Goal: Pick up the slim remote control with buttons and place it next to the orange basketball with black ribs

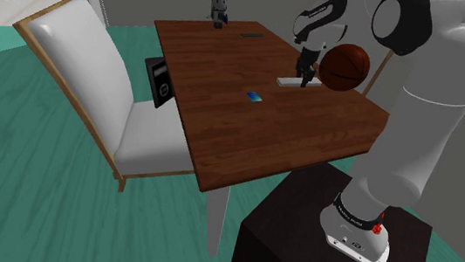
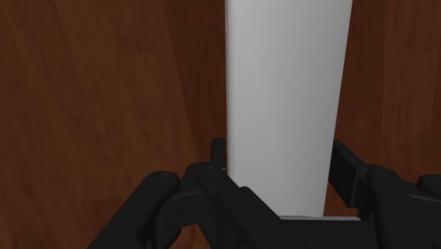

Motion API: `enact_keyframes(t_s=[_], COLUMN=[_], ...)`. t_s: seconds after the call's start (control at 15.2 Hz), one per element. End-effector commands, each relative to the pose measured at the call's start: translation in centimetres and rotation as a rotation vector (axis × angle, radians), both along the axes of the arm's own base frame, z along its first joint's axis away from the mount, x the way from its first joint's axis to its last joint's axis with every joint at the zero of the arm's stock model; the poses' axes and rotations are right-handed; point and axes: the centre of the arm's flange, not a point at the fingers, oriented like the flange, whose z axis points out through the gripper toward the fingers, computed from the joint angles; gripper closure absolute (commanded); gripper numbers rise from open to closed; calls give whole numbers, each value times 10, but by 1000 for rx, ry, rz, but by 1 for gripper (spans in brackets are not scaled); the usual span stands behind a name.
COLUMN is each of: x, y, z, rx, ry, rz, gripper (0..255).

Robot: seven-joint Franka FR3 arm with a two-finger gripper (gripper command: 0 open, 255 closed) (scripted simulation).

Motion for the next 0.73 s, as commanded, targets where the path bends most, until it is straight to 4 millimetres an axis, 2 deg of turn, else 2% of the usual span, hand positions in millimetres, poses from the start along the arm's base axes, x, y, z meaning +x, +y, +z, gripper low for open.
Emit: enact_keyframes(t_s=[0.0,0.66], x=[-1,-1], y=[0,0], z=[-10,-63], rx=[0,0], ry=[-1,-1], rz=[0,0], gripper=[255,255])
